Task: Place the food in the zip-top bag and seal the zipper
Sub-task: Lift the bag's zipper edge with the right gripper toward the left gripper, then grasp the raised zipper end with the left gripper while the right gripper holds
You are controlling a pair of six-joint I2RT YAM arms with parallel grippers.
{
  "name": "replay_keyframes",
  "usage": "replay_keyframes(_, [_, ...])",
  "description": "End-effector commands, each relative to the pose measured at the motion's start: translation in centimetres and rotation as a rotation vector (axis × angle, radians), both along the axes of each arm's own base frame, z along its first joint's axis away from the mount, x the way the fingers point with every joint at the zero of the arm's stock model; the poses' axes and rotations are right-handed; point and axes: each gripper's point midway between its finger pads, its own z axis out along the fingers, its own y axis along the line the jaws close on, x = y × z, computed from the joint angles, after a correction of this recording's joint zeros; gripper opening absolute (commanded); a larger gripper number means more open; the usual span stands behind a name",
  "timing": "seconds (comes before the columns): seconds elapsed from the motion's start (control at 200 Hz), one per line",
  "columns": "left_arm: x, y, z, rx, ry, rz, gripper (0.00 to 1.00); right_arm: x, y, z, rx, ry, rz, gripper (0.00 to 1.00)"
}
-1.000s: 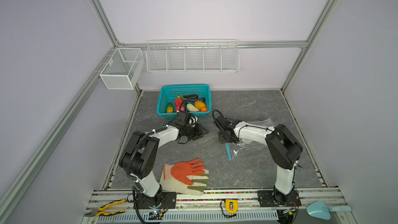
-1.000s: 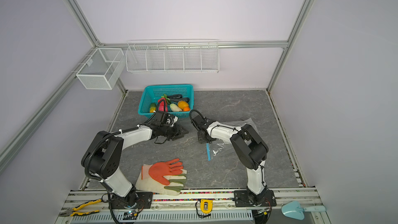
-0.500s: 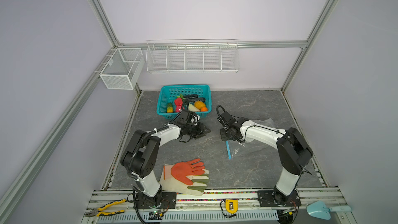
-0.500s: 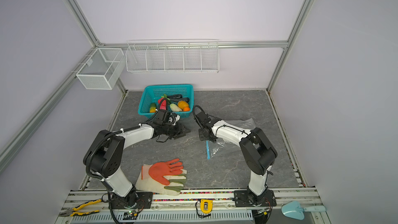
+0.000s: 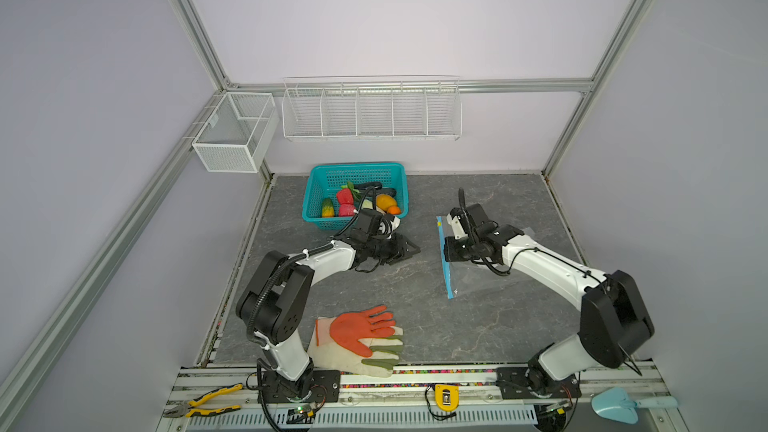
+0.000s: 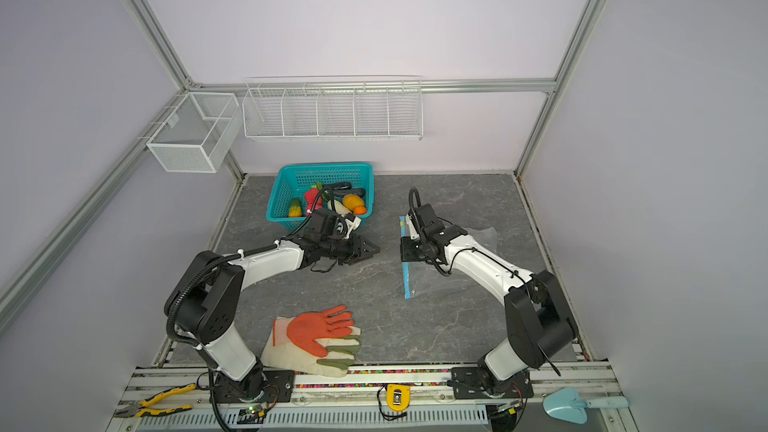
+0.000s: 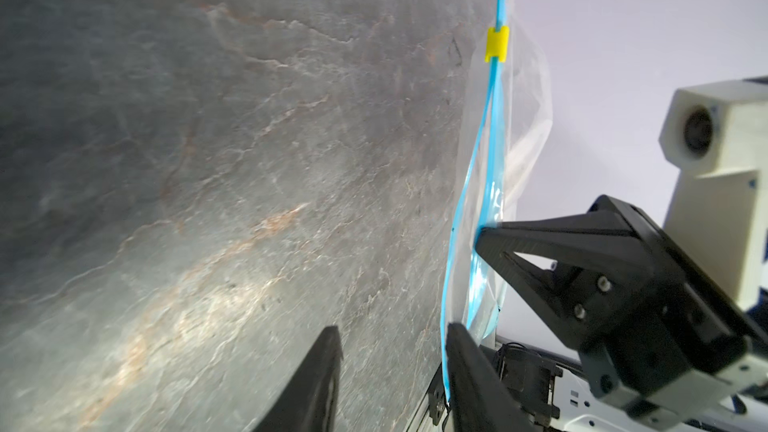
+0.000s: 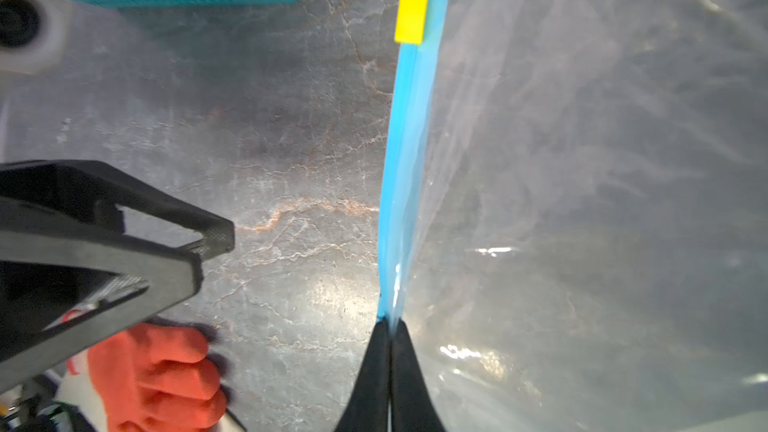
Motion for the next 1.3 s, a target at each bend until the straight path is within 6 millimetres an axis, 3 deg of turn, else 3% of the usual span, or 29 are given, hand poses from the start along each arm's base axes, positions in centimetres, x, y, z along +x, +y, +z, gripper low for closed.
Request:
replay_keyframes(0.0, [1.4,-2.0,3.6,-0.128,-0.099,-0.034,0.39,-0.4,1.3,1.8,0.128,-0.031,0.091,0.06])
replay_keyframes(0.25, [1.1,-4.1,6.2,-0.238,-0.187,-0.102,0.36,-0.3,1.5,4.0,0.240,-0.056,0.126,0.06])
replay_keyframes(0.59, [0.5,-5.2,6.3,-0.297,-0.201,-0.149,0.35,-0.3,1.9,5.8,0.326,-0.072,0.147,0.06])
replay_keyframes(0.82, [0.3,-5.6,5.3,-0.280,-0.190,-0.162,0.33,-0.2,2.1,6.7,0.359,-0.085,0.157,0.06])
replay_keyframes(1.005, [0.3,-5.7,4.4,-0.257,-0.180,-0.166,0.24,-0.1,2.1,7.1,0.372,-0.089,0.158,0.06])
replay_keyframes(1.294, [-0.1,-6.0,5.4,-0.279,-0.199,-0.183,0.10,0.1,2.3,7.1,0.383,-0.081,0.158,0.06])
